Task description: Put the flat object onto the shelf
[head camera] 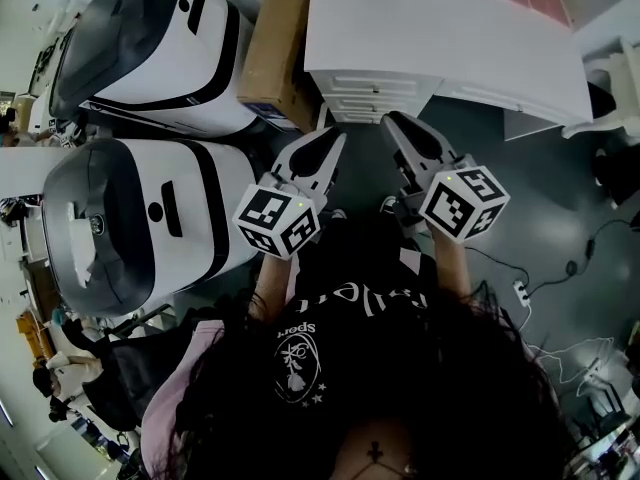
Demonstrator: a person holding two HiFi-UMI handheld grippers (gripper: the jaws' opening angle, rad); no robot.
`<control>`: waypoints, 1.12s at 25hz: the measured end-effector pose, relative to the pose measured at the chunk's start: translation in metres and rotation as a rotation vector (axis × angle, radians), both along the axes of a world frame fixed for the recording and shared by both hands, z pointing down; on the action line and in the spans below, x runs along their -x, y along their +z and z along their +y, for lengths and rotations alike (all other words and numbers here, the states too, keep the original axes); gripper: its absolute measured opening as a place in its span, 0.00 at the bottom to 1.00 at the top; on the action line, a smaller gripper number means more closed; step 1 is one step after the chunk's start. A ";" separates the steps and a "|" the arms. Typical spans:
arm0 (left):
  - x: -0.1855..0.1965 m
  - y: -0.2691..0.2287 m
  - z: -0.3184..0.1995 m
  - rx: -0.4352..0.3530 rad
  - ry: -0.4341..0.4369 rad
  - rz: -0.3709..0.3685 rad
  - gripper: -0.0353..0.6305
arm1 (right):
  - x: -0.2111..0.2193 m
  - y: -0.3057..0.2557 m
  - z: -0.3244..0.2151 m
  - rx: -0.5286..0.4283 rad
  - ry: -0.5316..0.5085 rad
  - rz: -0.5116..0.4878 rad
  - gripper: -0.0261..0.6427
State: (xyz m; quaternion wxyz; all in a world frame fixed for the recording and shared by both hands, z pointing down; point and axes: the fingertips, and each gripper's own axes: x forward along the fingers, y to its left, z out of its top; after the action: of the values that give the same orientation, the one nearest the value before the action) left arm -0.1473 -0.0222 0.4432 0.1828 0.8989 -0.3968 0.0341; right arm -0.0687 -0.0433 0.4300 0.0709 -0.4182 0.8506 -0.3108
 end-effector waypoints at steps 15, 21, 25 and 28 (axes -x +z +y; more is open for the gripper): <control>0.079 -0.002 0.048 -0.017 0.061 0.095 0.11 | 0.073 -0.001 0.062 -0.013 0.069 0.105 0.14; 0.084 0.003 0.062 -0.009 0.098 0.107 0.11 | 0.083 0.008 0.075 -0.003 0.091 0.119 0.14; 0.086 0.006 0.064 -0.006 0.110 0.115 0.11 | 0.087 0.013 0.080 0.004 0.090 0.127 0.14; 0.086 0.008 0.064 -0.004 0.119 0.116 0.11 | 0.088 0.015 0.081 0.008 0.092 0.126 0.14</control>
State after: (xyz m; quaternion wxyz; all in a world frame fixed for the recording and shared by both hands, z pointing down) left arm -0.2337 0.0422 0.4511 0.2012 0.9218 -0.3314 -0.0079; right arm -0.1568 0.0379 0.4449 0.0299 -0.4760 0.8319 -0.2838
